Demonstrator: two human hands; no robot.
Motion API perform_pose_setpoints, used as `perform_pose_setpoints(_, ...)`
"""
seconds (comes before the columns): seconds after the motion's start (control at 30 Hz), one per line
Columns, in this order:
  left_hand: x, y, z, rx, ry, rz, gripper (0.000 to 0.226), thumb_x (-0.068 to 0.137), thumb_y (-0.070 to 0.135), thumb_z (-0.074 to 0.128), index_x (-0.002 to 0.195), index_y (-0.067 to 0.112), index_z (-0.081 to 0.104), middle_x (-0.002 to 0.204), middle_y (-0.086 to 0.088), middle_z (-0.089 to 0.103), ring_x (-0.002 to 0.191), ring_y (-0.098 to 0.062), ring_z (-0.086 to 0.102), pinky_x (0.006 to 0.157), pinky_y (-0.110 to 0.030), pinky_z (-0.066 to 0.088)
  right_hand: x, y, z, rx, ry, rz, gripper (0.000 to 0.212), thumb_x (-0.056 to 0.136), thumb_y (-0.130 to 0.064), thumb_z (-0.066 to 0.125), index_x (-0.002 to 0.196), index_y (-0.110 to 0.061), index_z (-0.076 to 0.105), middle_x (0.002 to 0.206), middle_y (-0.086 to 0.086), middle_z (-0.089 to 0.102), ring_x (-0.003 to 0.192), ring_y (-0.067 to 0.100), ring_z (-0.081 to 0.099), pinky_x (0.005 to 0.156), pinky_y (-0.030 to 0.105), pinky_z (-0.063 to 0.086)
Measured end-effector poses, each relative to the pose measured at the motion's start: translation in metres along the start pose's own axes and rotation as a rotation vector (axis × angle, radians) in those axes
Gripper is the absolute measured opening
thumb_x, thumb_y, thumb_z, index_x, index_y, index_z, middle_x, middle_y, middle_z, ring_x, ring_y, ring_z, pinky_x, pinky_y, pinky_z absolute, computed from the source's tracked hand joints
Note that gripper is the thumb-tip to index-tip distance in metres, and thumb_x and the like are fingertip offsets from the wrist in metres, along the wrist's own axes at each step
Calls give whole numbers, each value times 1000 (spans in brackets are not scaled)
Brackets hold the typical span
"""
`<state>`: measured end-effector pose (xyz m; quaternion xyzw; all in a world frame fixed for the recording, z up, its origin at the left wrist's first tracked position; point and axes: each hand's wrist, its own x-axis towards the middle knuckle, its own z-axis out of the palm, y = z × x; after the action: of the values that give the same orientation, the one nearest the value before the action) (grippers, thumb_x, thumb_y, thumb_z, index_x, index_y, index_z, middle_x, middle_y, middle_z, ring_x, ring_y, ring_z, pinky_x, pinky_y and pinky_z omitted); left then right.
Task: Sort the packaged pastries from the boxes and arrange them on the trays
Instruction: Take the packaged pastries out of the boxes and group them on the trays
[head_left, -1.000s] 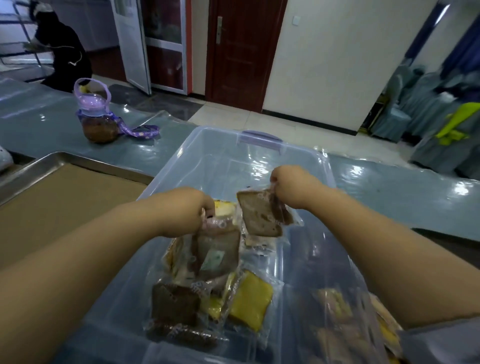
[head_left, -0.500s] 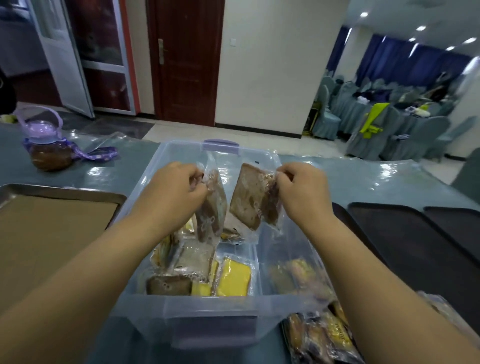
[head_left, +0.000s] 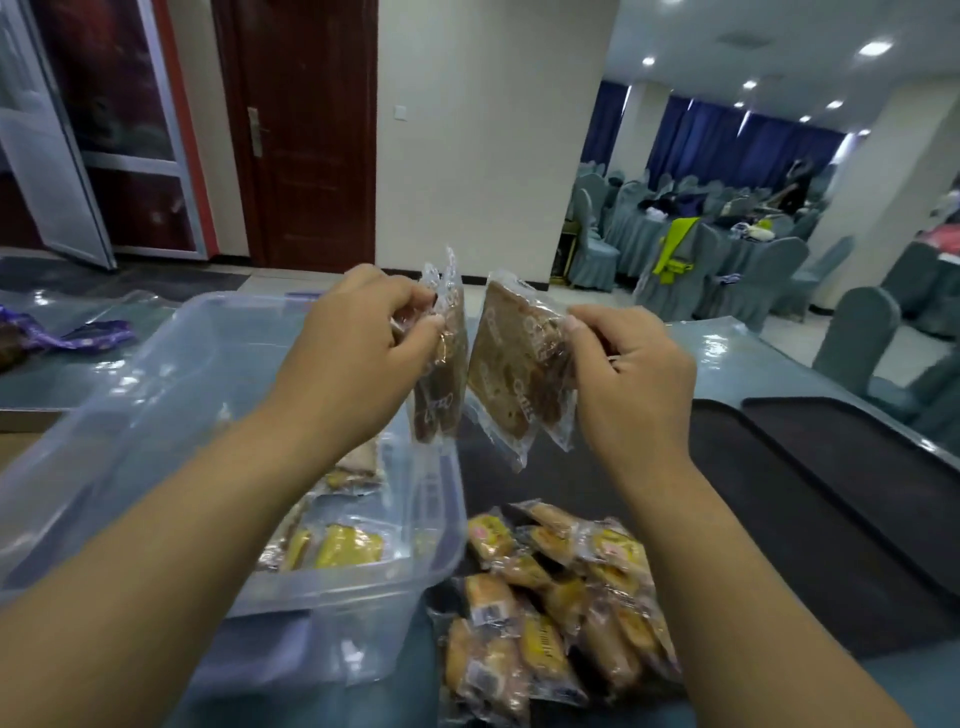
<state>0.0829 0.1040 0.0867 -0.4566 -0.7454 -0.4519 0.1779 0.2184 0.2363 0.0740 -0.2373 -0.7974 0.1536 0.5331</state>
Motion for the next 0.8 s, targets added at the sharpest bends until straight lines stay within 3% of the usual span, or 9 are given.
perform_pose_setpoints(0.2, -18, 87, 87, -23, -45, 10, 20, 89, 23, 59, 102, 12, 67, 93, 3, 51, 73, -5, 42, 65, -5, 32, -5, 89, -84, 41, -27, -7, 16, 91, -16, 62, 101, -17, 74, 85, -12, 64, 82, 2, 58, 75, 6, 42)
perform_pose_setpoints(0.37, -45, 144, 170, -81, -152, -56, 21, 89, 24, 59, 103, 11, 67, 87, 4, 49, 77, -10, 47, 65, -16, 29, -19, 171, -147, 21, -96, 79, 16, 89, -14, 64, 100, -17, 74, 86, -13, 65, 86, 1, 59, 77, 4, 43)
perform_pose_setpoints(0.53, -73, 175, 244, -151, -303, -109, 18, 91, 26, 57, 101, 15, 66, 89, 5, 50, 78, 0, 47, 70, -3, 35, -38, 241, -187, -9, -171, 210, 16, 89, -13, 63, 100, -18, 74, 88, -12, 66, 85, -1, 59, 78, 1, 39)
perform_pose_setpoints(0.63, -81, 183, 285, -208, -388, -173, 22, 92, 25, 56, 110, 16, 65, 90, 10, 47, 80, 5, 46, 70, -3, 35, -48, 280, -199, -43, -195, 282, 16, 89, -13, 64, 100, -19, 74, 88, -11, 66, 84, -3, 60, 78, -1, 38)
perform_pose_setpoints(0.8, -82, 182, 357, -339, -537, -296, 14, 92, 22, 55, 104, 20, 63, 97, 4, 52, 82, 1, 49, 68, -2, 37, -58, 337, -206, -162, -159, 223, 16, 87, -4, 65, 97, -11, 74, 83, -6, 67, 80, 4, 61, 78, 3, 41)
